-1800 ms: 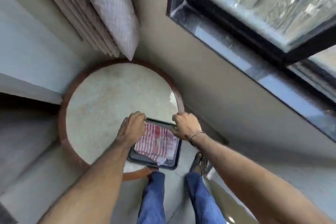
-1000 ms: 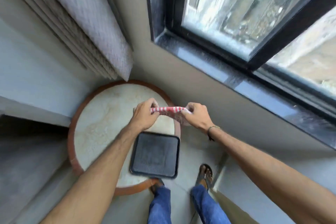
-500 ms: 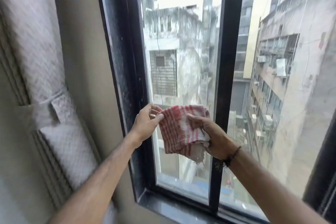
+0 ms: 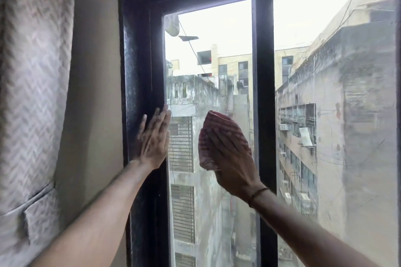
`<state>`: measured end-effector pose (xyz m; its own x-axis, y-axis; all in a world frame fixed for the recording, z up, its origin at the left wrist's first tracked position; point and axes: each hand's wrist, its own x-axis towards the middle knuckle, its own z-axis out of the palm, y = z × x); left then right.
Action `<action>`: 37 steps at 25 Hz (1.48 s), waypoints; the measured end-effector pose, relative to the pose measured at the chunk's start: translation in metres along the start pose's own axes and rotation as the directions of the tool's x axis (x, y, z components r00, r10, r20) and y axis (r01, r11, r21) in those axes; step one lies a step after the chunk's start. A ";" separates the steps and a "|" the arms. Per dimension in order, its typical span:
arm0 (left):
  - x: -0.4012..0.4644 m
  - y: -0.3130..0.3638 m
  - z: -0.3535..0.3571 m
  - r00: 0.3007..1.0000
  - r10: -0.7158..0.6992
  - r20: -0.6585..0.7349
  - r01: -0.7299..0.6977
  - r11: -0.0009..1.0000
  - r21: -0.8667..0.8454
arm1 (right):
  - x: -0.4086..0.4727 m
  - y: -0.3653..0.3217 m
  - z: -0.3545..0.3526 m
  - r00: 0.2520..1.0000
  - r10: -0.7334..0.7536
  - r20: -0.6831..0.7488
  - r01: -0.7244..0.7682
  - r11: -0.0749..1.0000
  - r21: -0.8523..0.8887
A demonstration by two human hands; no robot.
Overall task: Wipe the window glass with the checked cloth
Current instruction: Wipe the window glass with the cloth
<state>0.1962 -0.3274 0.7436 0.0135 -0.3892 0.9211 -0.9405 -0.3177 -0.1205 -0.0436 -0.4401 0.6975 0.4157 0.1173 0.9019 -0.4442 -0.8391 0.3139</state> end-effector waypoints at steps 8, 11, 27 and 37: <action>0.001 -0.022 0.017 0.993 0.117 -0.021 -0.112 0.977 0.183 | 0.018 -0.035 0.036 0.970 -0.214 0.116 0.219 0.975 -0.034; 0.007 -0.026 0.012 0.993 0.121 0.010 -0.121 0.979 0.164 | -0.012 -0.022 0.023 0.930 -0.318 0.187 0.329 0.944 -0.034; -0.003 -0.023 0.014 0.993 0.115 0.026 -0.118 0.983 0.141 | 0.053 0.010 0.011 0.986 -0.143 0.082 0.146 0.989 -0.036; -0.001 -0.005 0.009 0.999 -0.004 0.051 -0.004 0.989 0.147 | -0.014 0.016 -0.015 0.988 -0.143 0.055 0.143 0.990 -0.008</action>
<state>0.2040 -0.3335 0.7399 0.0340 -0.4312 0.9016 -0.8803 -0.4400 -0.1772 -0.0688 -0.4474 0.6944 0.5178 0.2064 0.8302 -0.3866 -0.8092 0.4424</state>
